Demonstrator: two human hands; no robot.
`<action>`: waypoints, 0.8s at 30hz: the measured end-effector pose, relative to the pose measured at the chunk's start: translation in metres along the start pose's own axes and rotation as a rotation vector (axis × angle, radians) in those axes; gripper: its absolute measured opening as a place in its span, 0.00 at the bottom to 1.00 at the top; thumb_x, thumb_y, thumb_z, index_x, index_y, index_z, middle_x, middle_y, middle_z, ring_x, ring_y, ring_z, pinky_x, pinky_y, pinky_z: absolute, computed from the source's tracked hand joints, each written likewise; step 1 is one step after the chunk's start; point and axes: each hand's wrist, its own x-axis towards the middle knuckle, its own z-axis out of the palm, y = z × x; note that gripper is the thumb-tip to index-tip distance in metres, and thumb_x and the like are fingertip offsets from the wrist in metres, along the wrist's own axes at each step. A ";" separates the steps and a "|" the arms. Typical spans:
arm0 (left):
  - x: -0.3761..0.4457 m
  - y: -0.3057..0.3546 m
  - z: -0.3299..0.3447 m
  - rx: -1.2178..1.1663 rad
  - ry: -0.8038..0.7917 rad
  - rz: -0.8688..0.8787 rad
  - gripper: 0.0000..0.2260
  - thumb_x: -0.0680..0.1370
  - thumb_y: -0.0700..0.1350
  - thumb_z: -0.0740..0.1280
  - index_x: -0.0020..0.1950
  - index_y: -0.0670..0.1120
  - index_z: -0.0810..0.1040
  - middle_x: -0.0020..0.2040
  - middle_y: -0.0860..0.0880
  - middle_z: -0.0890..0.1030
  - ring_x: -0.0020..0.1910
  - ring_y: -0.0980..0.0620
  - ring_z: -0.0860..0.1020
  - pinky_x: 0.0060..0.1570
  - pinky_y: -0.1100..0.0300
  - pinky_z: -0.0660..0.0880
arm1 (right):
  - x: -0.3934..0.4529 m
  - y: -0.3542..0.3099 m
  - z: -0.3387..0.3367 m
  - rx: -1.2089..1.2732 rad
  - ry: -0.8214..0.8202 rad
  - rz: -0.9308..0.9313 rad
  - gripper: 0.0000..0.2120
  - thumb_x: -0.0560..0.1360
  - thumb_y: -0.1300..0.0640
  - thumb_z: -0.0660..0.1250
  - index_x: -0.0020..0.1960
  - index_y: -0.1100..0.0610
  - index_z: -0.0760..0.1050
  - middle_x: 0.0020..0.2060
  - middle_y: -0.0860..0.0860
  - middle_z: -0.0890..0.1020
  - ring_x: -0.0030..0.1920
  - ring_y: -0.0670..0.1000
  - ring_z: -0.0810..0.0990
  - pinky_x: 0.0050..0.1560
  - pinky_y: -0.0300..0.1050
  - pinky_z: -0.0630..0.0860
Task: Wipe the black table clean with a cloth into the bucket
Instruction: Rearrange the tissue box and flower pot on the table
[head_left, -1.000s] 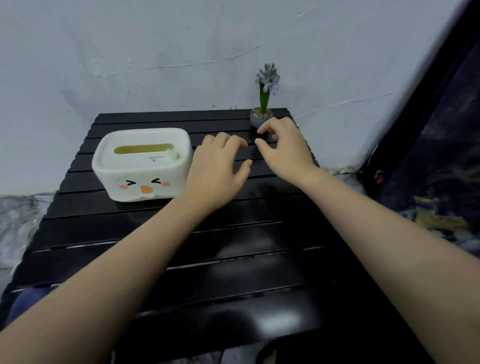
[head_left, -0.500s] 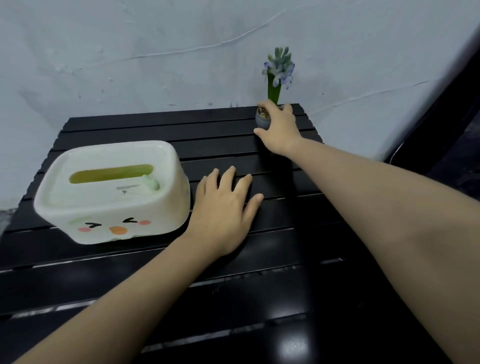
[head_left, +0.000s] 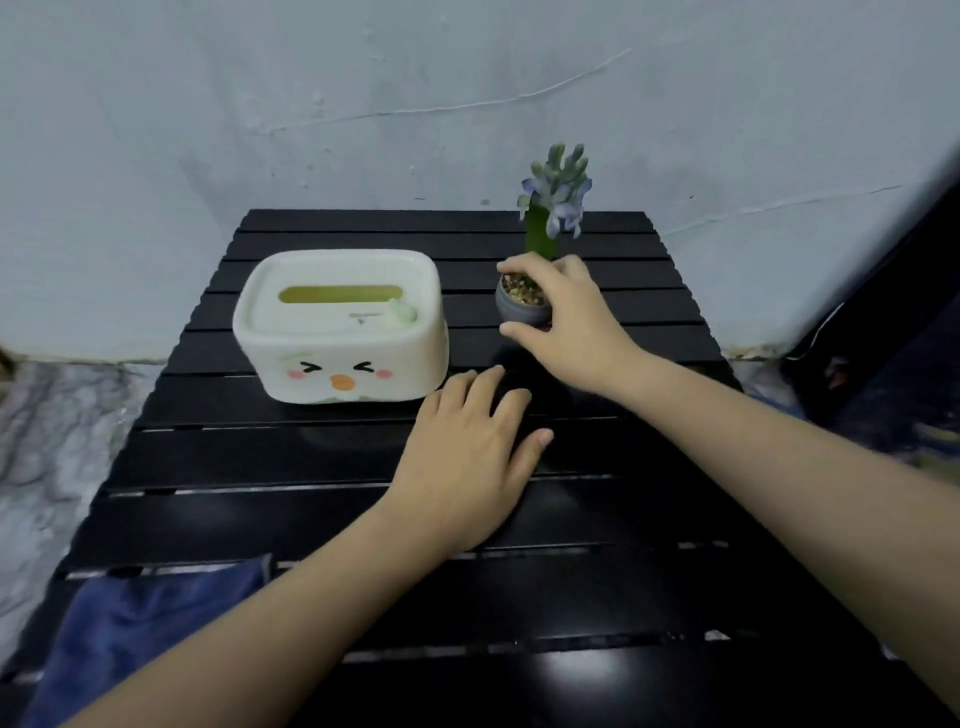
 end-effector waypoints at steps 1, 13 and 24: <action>-0.011 -0.002 -0.002 0.001 0.001 -0.014 0.27 0.81 0.62 0.47 0.72 0.50 0.71 0.76 0.46 0.68 0.73 0.44 0.66 0.70 0.49 0.66 | -0.010 -0.005 0.006 0.004 -0.010 -0.002 0.25 0.75 0.57 0.74 0.69 0.45 0.71 0.59 0.53 0.69 0.60 0.53 0.72 0.62 0.39 0.65; -0.066 -0.017 0.007 -0.012 -0.009 -0.112 0.24 0.83 0.61 0.51 0.75 0.52 0.69 0.77 0.47 0.66 0.75 0.46 0.64 0.73 0.51 0.63 | -0.048 -0.019 0.044 -0.019 -0.030 0.040 0.26 0.76 0.58 0.72 0.71 0.46 0.70 0.61 0.54 0.67 0.66 0.58 0.69 0.69 0.49 0.69; -0.065 -0.015 0.008 -0.064 -0.003 -0.137 0.24 0.83 0.61 0.52 0.75 0.51 0.68 0.78 0.47 0.64 0.77 0.46 0.60 0.75 0.50 0.60 | -0.051 -0.019 0.044 -0.006 -0.063 0.043 0.25 0.78 0.54 0.71 0.72 0.43 0.68 0.66 0.54 0.66 0.71 0.58 0.65 0.71 0.52 0.68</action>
